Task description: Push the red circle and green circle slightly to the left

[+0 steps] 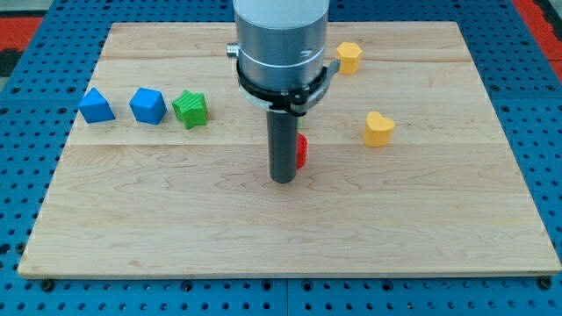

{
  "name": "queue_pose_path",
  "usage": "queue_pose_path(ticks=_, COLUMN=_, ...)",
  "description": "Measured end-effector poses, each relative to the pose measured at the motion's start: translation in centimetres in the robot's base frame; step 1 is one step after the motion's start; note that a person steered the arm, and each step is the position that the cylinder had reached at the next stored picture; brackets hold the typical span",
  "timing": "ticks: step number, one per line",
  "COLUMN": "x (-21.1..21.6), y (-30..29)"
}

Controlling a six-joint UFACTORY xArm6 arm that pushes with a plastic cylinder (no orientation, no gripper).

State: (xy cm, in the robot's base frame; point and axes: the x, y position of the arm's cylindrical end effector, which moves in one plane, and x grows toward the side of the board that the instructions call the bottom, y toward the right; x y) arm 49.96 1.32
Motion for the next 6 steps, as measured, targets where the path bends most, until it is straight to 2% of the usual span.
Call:
queue_pose_path(ticks=1, x=-0.1, y=4.9)
queue_pose_path(ticks=2, x=-4.2, y=1.8)
queue_pose_path(ticks=3, x=-6.1, y=4.9)
queue_pose_path(ticks=4, x=-10.1, y=5.4)
queue_pose_path(ticks=5, x=-11.9, y=3.8)
queue_pose_path(ticks=6, x=-11.4, y=1.2)
